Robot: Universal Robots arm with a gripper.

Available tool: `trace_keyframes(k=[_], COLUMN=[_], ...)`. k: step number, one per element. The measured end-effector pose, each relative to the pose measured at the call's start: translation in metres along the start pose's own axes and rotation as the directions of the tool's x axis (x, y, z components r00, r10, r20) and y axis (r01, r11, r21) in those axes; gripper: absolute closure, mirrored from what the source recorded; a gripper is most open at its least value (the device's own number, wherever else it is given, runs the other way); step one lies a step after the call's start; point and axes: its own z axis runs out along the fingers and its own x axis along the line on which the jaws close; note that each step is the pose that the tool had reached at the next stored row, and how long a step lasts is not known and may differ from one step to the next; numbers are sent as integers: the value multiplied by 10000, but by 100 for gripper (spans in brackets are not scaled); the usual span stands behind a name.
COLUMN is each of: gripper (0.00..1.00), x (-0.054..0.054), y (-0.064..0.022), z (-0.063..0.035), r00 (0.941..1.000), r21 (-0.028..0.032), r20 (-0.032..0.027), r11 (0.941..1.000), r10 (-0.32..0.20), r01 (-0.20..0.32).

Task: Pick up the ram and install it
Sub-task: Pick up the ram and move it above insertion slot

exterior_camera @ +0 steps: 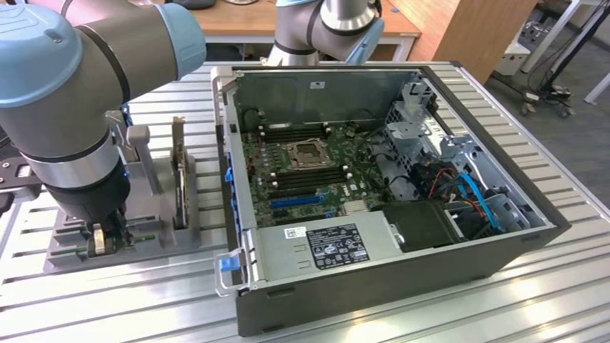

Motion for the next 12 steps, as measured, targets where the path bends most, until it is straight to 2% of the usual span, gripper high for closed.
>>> trace_keyframes(k=[12], gripper=[88], x=[0], y=[1], z=[-12], r00=[10000], r21=[1], r20=[2], r11=[10000], r10=[47], r01=[-47])
